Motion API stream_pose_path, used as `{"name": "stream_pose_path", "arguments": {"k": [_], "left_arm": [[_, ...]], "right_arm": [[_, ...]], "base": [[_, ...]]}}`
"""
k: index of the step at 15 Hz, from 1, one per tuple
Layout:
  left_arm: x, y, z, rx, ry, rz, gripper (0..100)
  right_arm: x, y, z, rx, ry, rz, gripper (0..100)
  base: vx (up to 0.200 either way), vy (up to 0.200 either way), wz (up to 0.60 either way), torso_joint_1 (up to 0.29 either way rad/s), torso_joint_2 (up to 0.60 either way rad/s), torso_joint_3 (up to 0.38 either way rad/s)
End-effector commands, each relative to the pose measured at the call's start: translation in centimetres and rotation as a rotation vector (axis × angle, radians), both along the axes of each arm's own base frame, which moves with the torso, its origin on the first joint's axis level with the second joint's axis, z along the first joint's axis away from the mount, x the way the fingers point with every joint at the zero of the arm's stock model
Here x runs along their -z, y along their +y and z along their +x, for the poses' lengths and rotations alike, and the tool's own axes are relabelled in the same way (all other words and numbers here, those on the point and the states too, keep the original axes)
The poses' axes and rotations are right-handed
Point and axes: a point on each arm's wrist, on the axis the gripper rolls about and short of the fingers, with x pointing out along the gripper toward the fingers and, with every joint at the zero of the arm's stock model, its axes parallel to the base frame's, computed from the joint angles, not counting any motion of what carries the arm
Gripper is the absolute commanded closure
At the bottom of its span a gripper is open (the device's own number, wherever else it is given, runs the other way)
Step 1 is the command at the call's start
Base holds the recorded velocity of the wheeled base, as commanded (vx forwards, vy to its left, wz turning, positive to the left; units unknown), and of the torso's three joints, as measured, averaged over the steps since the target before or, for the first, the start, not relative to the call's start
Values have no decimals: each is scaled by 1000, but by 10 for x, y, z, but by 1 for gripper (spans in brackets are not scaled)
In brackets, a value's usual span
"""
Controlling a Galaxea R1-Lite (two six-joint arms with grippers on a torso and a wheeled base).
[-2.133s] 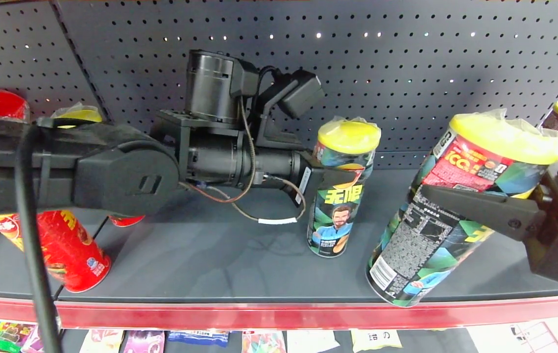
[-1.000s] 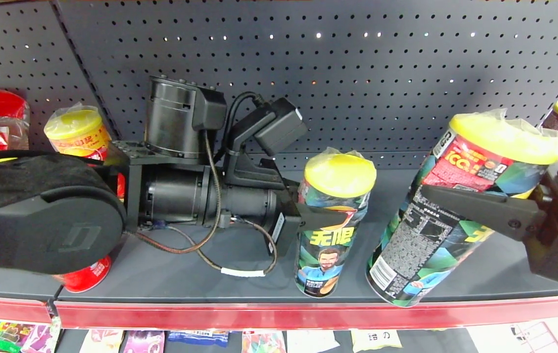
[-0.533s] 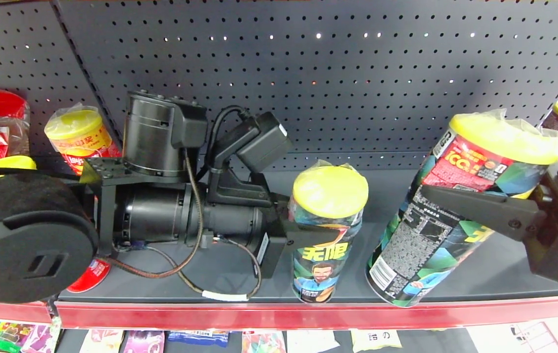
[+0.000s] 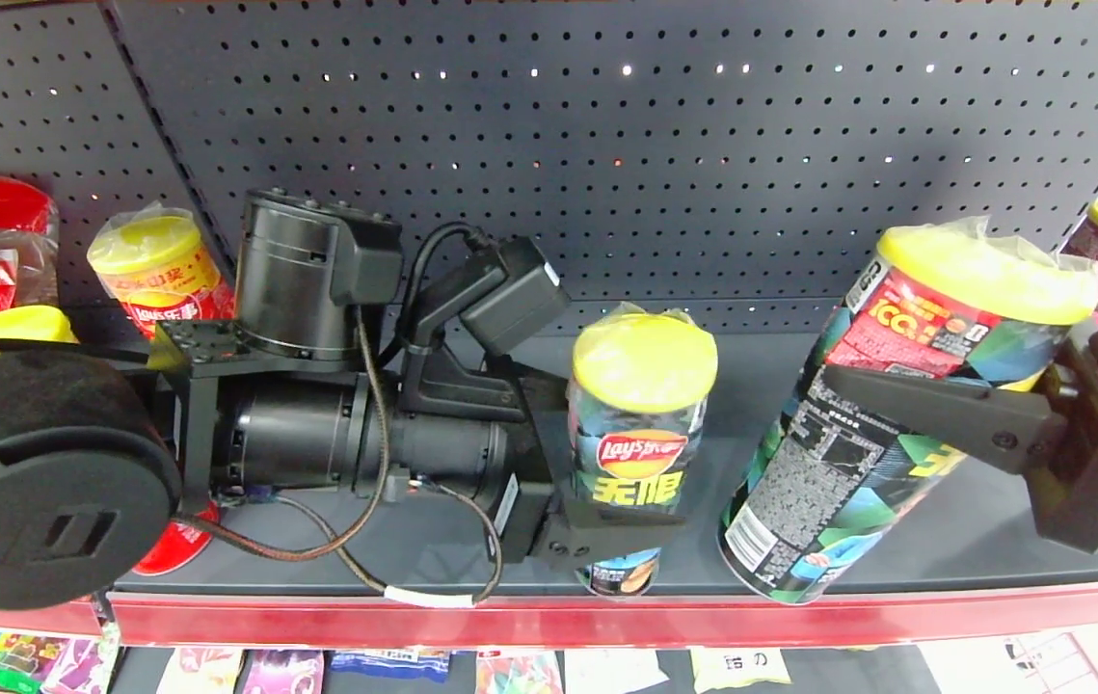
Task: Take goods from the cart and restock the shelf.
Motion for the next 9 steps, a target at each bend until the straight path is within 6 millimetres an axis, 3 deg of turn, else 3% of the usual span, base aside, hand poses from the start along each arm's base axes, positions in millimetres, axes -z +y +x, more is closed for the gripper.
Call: {"name": "stream_pose_path", "arguments": {"k": [1,5,9], "left_arm": [[0,1,0,-1,-5,-3,0],[-6,13,-12,-9,-16,-12,0],[-1,44,-34,-46,-6,-3,0]], "right_arm": [[1,1,2,5,7,-5,100],[4,1,25,71,30,-23,100],[8,5,63,131,42,-64,100]], "base": [[0,0,0,0,0,0],[0,0,0,0,0,0],[0,0,0,0,0,0]]}}
